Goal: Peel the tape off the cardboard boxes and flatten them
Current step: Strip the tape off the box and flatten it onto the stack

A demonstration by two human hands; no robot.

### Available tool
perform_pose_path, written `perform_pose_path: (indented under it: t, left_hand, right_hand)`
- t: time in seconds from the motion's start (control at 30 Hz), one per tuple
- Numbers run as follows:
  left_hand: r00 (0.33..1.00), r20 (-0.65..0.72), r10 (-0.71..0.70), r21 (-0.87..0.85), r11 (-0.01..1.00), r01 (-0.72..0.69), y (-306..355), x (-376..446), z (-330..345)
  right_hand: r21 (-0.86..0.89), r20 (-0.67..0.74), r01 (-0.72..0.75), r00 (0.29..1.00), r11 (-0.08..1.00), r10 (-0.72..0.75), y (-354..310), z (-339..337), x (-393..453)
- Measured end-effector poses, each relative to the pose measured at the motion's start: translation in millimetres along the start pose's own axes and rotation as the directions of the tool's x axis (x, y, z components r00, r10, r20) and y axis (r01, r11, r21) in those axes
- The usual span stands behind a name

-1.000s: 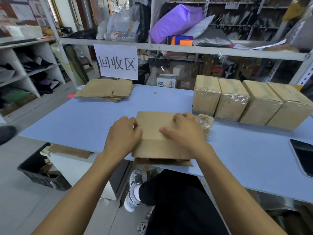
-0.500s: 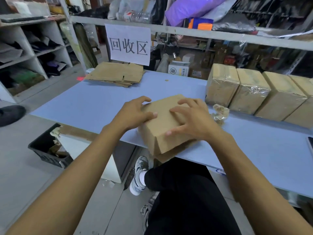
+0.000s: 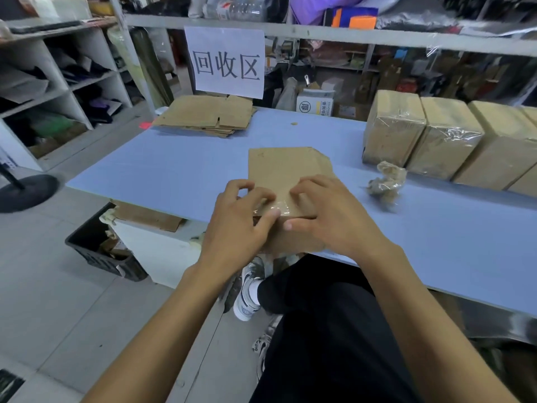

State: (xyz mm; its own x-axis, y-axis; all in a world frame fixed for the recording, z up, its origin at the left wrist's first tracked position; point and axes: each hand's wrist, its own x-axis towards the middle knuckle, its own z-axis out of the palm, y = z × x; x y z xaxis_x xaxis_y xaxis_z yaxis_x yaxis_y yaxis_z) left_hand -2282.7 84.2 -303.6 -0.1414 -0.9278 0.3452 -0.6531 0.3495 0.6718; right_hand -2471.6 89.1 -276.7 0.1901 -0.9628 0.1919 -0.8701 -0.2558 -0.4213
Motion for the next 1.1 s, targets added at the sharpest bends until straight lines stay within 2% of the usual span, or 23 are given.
perform_pose_path:
  t: [0.13,0.23,0.33,0.43,0.53,0.9,1.1]
  left_hand:
    - [0.996,0.076,0.039,0.056,0.997,-0.043,11.5,9.8,4.5]
    - [0.972,0.226,0.060,0.090,0.993,-0.083,21.7,24.8,1.4]
    - [0.941,0.331,0.075,-0.016,0.997,-0.074,24.8,38.2,-2.9]
    - [0.946,0.309,0.100,-0.169,0.984,-0.048,21.1,33.9,7.0]
    - [0.960,0.255,0.118,-0.218,0.974,-0.062,20.6,25.6,23.2]
    - [0.983,0.133,0.127,-0.222,0.970,-0.096,43.3,18.4,62.4]
    - [0.981,0.159,0.111,-0.173,0.981,-0.083,43.2,21.7,58.3]
  right_hand:
    - [0.062,-0.154,-0.065,0.985,0.996,0.074,9.0,5.5,-12.0]
    - [0.143,-0.240,-0.097,0.962,0.985,0.129,9.5,15.5,-18.0]
    - [0.224,-0.296,-0.126,0.936,0.966,0.191,14.3,27.9,-24.1]
    - [0.263,-0.456,-0.128,0.857,0.956,0.240,15.7,46.4,-35.5]
    - [0.277,-0.544,-0.117,0.799,0.954,0.257,17.9,58.1,-41.3]
    - [0.381,-0.455,-0.100,0.845,0.919,0.281,41.6,40.7,-51.7]
    - [0.407,-0.432,-0.107,0.853,0.907,0.295,41.1,42.0,-52.0]
